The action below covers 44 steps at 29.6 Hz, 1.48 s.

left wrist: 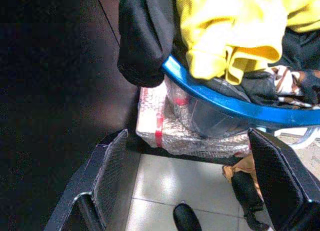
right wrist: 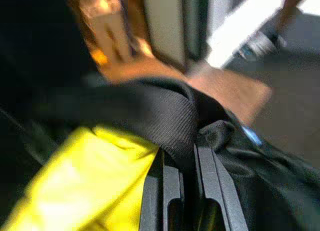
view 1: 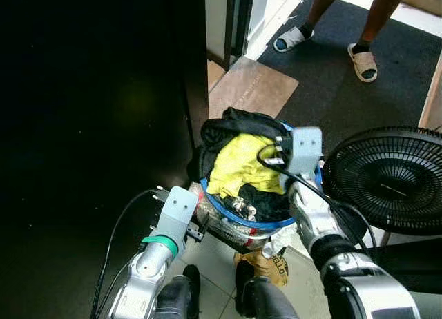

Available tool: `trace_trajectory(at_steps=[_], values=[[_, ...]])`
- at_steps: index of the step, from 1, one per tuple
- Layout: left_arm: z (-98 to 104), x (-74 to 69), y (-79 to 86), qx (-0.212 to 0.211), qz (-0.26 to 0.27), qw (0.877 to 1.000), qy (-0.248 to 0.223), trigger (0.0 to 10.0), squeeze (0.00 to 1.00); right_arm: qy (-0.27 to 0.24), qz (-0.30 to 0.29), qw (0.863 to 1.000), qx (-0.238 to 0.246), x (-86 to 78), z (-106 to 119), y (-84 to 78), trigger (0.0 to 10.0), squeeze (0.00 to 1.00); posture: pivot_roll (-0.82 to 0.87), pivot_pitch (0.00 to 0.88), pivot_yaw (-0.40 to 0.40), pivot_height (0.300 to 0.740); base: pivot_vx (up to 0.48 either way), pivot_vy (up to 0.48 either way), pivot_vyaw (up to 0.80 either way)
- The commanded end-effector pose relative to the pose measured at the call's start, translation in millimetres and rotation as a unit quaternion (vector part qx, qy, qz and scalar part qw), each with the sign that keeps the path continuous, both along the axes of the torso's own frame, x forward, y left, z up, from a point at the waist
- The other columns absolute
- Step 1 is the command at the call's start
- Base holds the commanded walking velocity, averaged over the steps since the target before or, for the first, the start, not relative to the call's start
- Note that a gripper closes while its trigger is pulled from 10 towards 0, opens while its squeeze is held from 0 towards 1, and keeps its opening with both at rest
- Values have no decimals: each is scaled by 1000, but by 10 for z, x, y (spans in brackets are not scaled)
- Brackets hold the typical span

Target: Clothes washing

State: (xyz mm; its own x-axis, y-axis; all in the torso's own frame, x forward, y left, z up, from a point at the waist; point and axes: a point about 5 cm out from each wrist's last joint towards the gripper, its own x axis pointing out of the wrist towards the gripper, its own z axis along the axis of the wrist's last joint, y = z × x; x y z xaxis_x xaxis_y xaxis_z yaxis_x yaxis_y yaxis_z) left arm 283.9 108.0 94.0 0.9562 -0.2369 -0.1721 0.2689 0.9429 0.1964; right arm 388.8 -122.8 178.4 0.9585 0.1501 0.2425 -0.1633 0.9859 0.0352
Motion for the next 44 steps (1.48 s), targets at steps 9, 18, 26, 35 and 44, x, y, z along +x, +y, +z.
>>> trace_trajectory(at_steps=[9,18,26,35,44], values=[[104,-106,348,-22,42,999,-14,10000,0,-193,8,981,15,-171,873,44,10000,0,219,239,42,740,0,0,0],[311,33,454,-40,65,996,-53,10000,0,-302,-48,952,-24,-382,1530,-408,10000,0,154,108,13,740,0,0,0],[372,149,384,-54,59,995,-65,10000,0,-415,-86,904,-46,-656,2292,-661,10000,0,123,60,12,740,0,0,0],[378,190,303,-65,46,995,-64,10000,0,-490,-106,864,-46,-1022,2755,-741,10000,0,103,27,20,740,0,0,0],[447,228,322,-71,53,993,-78,10000,0,-262,-121,955,-71,-614,1379,-673,10000,0,111,0,10,740,0,0,0]])
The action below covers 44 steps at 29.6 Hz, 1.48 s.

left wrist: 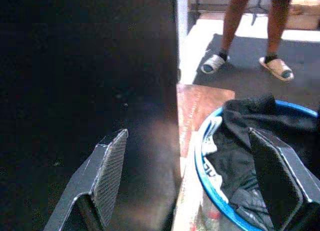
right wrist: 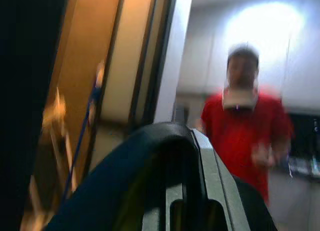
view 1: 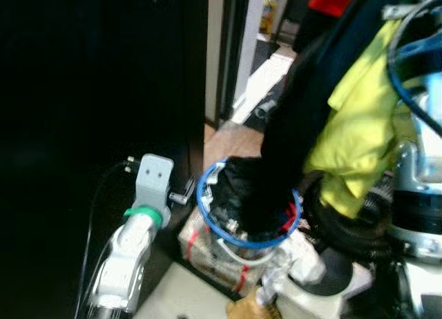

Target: Clothes washing

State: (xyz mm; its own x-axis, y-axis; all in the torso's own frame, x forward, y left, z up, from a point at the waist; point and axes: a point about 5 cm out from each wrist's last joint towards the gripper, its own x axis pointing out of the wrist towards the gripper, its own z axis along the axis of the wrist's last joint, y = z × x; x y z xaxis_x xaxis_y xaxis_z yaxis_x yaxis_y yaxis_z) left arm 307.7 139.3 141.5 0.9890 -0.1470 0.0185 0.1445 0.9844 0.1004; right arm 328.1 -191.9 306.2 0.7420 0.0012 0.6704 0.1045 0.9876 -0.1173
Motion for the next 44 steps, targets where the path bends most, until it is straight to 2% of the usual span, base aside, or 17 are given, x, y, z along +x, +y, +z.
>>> trace_trajectory(at_steps=[1,2,3,6,7,11,12,15,18,23,29,38,44], values=[[14,10,23,-7,3,1000,-1,10000,0,50,1,999,2,8,-308,70,10000,0,110,0,12,740,0,0,0],[14,10,23,-7,3,1000,-1,10000,0,50,1,999,2,8,-308,70,10000,0,110,0,12,740,0,0,0],[47,27,32,-10,5,1000,-6,10000,0,90,3,996,3,-6,-584,121,10000,0,111,0,13,740,0,0,0],[47,27,32,-10,5,1000,-6,10000,0,90,3,996,3,-6,-584,121,10000,0,111,0,13,740,0,0,0],[87,48,37,-13,5,1000,-12,10000,0,123,7,992,8,-14,-803,179,10000,0,107,0,16,740,0,0,0],[87,48,37,-13,5,1000,-12,10000,0,123,7,992,8,-14,-803,179,10000,0,107,0,16,740,0,0,0],[123,61,32,-17,5,1000,-18,10000,0,145,10,989,11,-10,-941,231,10000,0,110,0,13,740,0,0,0],[174,67,25,-22,5,999,-24,10000,0,156,14,987,17,-10,-993,275,10000,0,118,0,6,740,0,0,0],[291,65,29,-34,8,999,-38,10000,0,152,17,988,19,-16,-933,315,10000,0,124,0,-2,740,0,0,0],[341,61,33,-38,9,998,-45,10000,0,146,17,989,15,-25,-889,324,10000,0,124,0,-2,740,0,0,0],[548,54,-74,-60,-8,995,-76,10000,0,125,22,992,27,-58,-755,329,10000,0,128,0,-5,740,0,0,-800],[580,70,-92,-56,-18,995,-78,10000,0,111,12,992,53,-56,-686,261,10000,0,126,0,8,740,0,0,-800],[597,70,-82,-52,-21,996,-75,10000,0,111,12,991,67,-56,-682,274,10000,0,131,0,25,740,0,0,-800]])
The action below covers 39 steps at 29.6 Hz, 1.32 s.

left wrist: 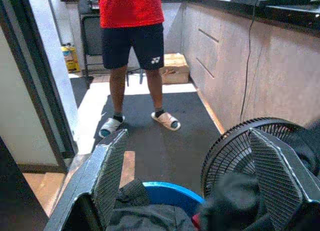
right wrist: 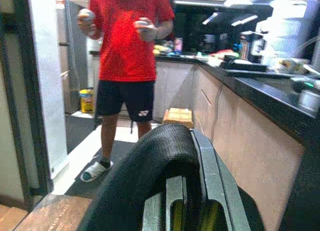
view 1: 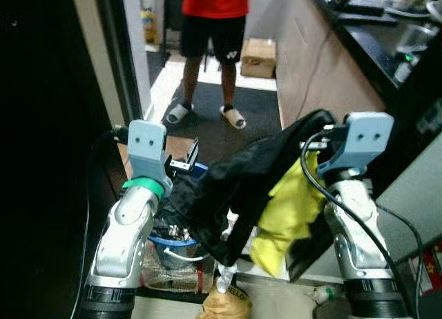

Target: Clothes washing

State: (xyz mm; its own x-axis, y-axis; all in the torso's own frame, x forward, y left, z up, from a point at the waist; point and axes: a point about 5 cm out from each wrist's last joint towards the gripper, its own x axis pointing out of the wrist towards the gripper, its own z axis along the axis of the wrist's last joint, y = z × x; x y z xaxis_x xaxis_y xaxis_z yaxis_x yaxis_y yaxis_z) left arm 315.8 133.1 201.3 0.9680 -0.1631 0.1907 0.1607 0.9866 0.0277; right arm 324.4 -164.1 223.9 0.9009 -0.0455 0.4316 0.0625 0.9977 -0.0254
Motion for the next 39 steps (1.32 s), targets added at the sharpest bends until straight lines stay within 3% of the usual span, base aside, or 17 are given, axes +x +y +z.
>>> trace_trajectory(at_steps=[1,32,39], values=[[-1,-11,-19,-2,-8,1000,5,10000,0,-31,-2,999,9,-20,142,-5,10000,0,131,0,25,740,0,0,-800],[7,21,-65,6,-26,1000,15,10000,0,-47,-5,999,24,-37,241,25,10000,0,116,0,55,740,0,0,-800],[22,30,-91,1,-28,1000,12,10000,0,-83,-1,996,24,-47,457,46,10000,0,114,0,51,740,0,0,-800]])
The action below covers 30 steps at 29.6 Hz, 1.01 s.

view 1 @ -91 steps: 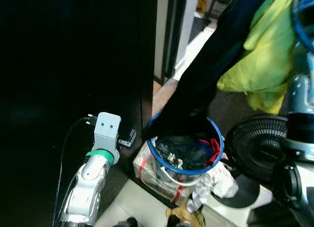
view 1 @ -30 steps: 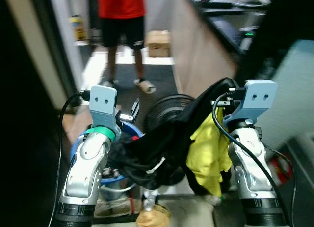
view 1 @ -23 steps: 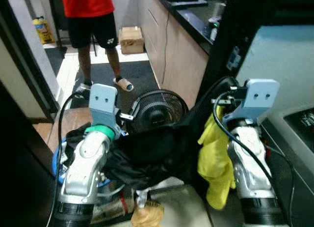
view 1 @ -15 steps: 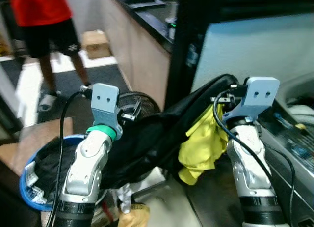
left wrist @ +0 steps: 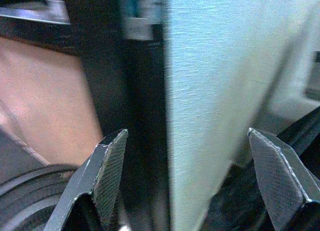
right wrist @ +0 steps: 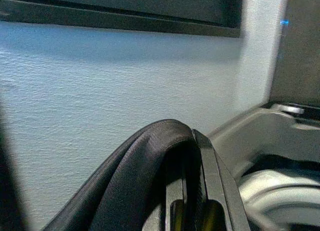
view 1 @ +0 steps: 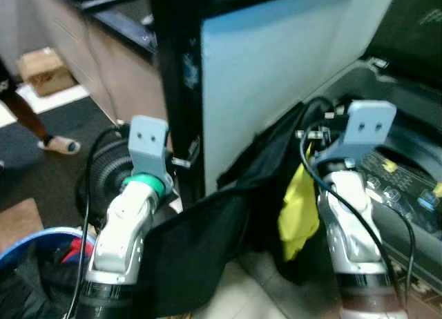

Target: Clothes washing

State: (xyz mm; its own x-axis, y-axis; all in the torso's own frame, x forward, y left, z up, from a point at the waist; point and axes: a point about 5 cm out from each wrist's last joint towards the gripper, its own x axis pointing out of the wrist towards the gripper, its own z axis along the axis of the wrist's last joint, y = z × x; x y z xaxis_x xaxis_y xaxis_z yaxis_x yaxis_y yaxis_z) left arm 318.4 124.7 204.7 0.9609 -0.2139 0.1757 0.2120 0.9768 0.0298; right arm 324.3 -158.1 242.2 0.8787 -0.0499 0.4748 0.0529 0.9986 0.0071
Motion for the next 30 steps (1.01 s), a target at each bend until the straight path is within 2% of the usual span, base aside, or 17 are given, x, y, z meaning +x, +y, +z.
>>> trace_trajectory(at_steps=[1,3,6,11,18,26,30], values=[[-10,5,-8,-2,-3,1000,5,10000,0,-65,-5,998,10,-48,316,-5,10000,0,114,0,51,740,0,0,-800],[-6,8,-11,-3,-3,1000,4,10000,0,-92,3,996,15,-63,469,28,10000,0,116,0,50,740,0,0,-800],[-5,8,-11,-3,-3,1000,4,10000,0,-102,7,995,16,-71,521,41,10000,0,116,0,50,740,0,0,-800],[0,16,-39,-4,-4,1000,3,10000,0,-130,30,991,13,-64,699,161,10000,0,116,0,49,740,0,0,-800],[10,20,-83,-10,-7,1000,-1,10000,0,-161,86,983,-28,5,929,564,10000,0,122,0,38,740,0,0,-800],[34,8,-58,-19,10,1000,-5,10000,0,-171,79,981,-44,4,977,623,10000,0,131,0,22,740,0,0,-800],[84,23,-24,-27,32,999,-16,10000,0,-158,82,983,-47,16,906,624,10000,0,126,0,19,740,0,0,-800]])
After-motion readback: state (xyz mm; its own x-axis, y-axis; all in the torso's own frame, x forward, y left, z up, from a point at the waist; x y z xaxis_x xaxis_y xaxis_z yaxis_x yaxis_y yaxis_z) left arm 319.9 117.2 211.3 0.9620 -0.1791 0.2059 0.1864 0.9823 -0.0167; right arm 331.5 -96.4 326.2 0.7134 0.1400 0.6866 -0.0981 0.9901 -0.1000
